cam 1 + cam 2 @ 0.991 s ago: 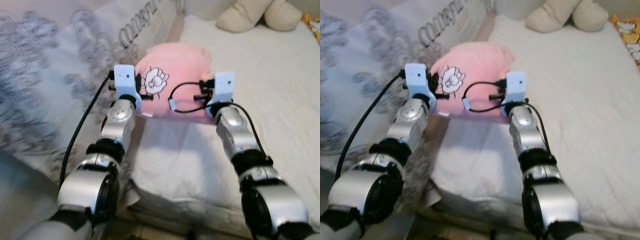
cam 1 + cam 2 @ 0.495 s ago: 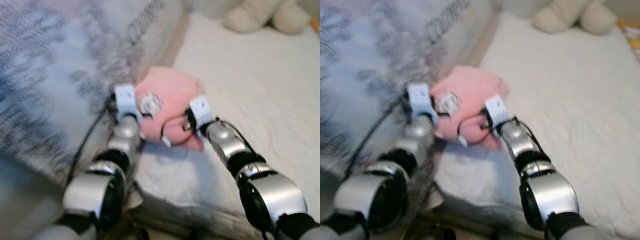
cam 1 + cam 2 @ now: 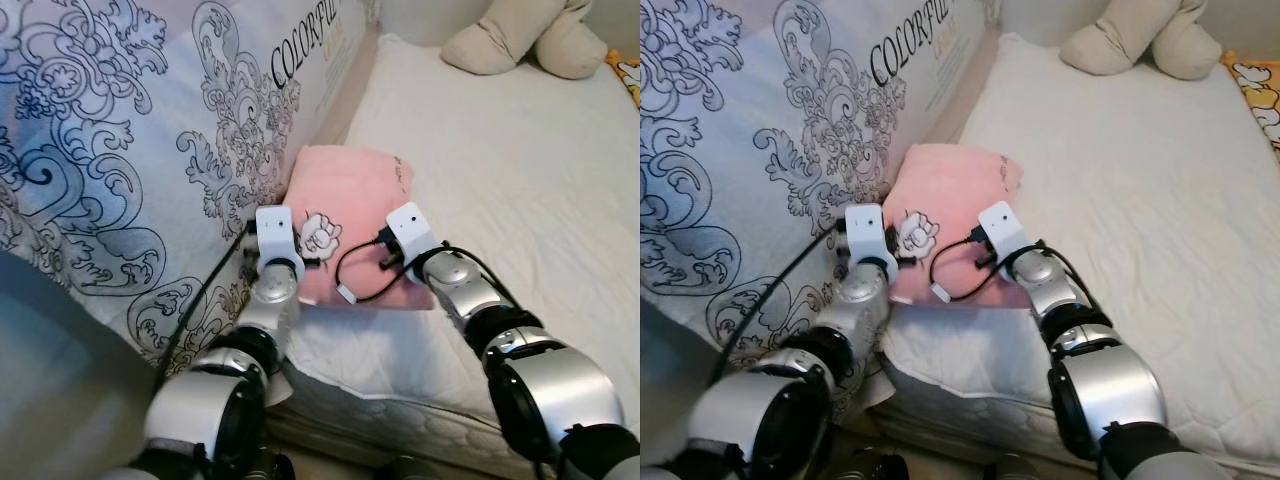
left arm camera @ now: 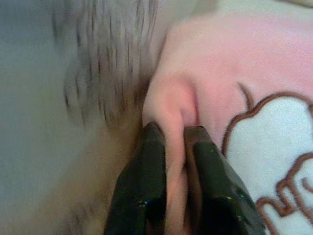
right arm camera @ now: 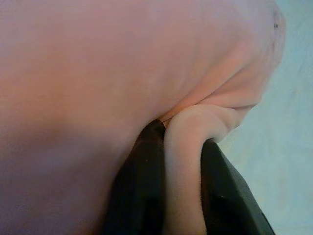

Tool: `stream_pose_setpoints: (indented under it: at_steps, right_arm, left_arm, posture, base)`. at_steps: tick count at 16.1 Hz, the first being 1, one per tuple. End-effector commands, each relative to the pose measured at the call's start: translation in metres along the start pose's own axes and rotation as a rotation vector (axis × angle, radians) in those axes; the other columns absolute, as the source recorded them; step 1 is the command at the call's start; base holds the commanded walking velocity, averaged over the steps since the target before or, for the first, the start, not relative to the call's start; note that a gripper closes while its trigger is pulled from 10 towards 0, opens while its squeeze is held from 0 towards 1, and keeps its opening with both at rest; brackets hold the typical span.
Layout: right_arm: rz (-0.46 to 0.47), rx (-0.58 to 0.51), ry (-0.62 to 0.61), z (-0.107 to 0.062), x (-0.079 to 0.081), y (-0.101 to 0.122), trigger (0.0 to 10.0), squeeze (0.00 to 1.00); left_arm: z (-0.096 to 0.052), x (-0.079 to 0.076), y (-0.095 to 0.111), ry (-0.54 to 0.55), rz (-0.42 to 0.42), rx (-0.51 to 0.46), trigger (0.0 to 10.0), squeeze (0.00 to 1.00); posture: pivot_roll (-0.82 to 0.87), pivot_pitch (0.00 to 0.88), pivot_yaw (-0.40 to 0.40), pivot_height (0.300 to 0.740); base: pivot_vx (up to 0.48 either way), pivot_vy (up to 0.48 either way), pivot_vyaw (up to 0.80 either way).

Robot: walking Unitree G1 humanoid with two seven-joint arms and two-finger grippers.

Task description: Clean up the room

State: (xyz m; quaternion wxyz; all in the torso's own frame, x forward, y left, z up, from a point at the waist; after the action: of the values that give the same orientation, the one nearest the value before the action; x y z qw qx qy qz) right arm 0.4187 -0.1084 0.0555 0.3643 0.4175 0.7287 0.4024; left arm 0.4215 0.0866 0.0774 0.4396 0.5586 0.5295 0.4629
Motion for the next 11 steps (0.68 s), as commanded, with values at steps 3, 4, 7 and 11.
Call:
stream_pose_setpoints:
  at_steps: [3,4,7,11]
  right_arm:
    - [0.176,-0.004,0.016,0.002,0.017,-0.007,10.0,1.0]
    - [0.204,-0.002,0.016,0.002,0.019,-0.009,10.0,1.0]
    - [0.171,0.014,-0.015,0.0,0.015,-0.017,10.0,1.0]
    - [0.276,0.007,0.018,0.0,0.025,-0.018,10.0,1.0]
  left_arm:
    - [0.01,-0.003,0.067,-0.039,0.136,-0.228,10.0,1.0]
    - [0.01,-0.003,0.075,-0.039,0.152,-0.254,10.0,1.0]
    - [0.009,-0.017,0.083,-0.088,0.1,-0.279,10.0,1.0]
    - [0.001,-0.032,0.095,-0.136,0.052,-0.353,10.0,1.0]
  posture:
    - [-0.13,0.067,0.04,0.732]
    - [-0.13,0.067,0.041,0.732]
    - [-0.14,0.058,0.042,0.732]
    - [-0.13,0.031,0.033,0.732]
  base:
    - [0.0,0.0,0.0]
    - [0.0,0.0,0.0]
    - [0.0,0.0,0.0]
    - [0.0,0.0,0.0]
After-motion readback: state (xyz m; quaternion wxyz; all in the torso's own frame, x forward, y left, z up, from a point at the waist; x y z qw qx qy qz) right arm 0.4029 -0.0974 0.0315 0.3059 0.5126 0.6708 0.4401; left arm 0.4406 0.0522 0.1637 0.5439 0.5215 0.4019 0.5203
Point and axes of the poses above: a point about 5 cm out from each wrist's last joint towards the gripper, its own z axis pointing out of the wrist towards the gripper, its own y axis along the axis of the wrist's last joint, x = y × z, the point moved 6 cm from there along z, pointing out of the wrist towards the gripper, and after that the axes turned 3 degrees about z, right-handed, at the moved point
